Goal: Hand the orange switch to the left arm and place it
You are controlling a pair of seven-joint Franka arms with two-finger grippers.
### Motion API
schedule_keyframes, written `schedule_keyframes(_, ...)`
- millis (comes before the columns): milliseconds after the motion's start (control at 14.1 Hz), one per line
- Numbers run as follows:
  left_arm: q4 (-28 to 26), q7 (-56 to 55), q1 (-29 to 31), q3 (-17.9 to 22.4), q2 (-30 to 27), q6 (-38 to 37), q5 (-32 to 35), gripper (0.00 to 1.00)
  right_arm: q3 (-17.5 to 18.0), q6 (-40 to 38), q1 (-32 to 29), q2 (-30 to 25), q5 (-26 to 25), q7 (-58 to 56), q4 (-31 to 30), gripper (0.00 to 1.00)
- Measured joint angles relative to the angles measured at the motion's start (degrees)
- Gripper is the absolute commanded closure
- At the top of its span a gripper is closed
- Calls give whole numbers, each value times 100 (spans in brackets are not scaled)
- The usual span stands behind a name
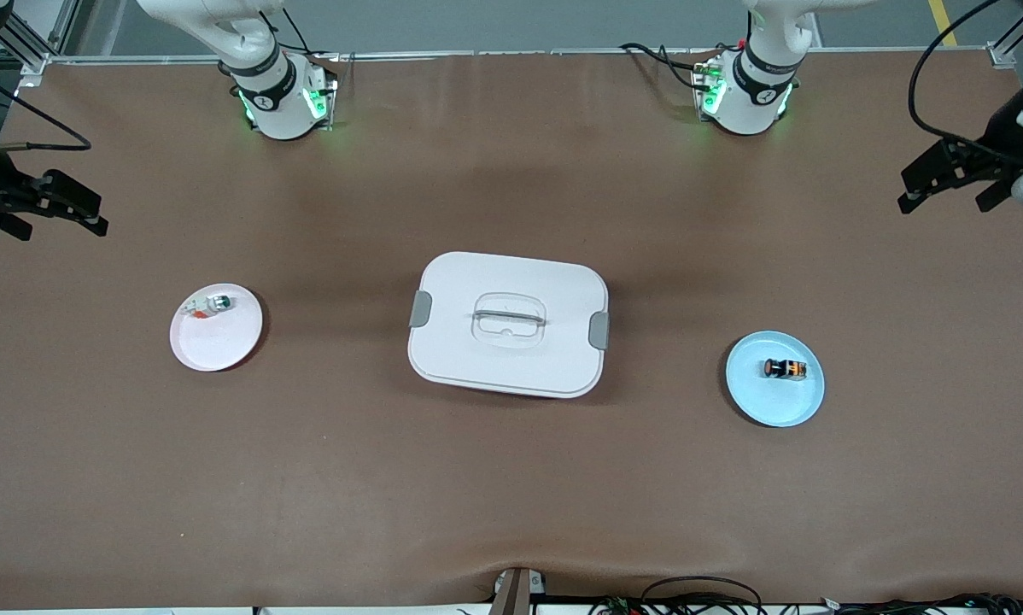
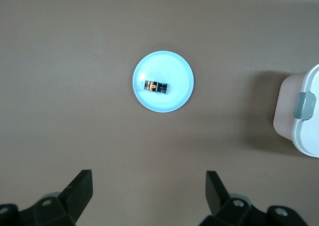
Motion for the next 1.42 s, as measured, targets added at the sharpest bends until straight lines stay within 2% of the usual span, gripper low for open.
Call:
schedule_keyframes(284,115,0,2,0,424,-11,5,0,0,0,0,-10,0,0,0,0)
schedule_keyframes(1422,234,0,10,1,431,-95,6,0,0,-3,0,-17,0,0,0,0)
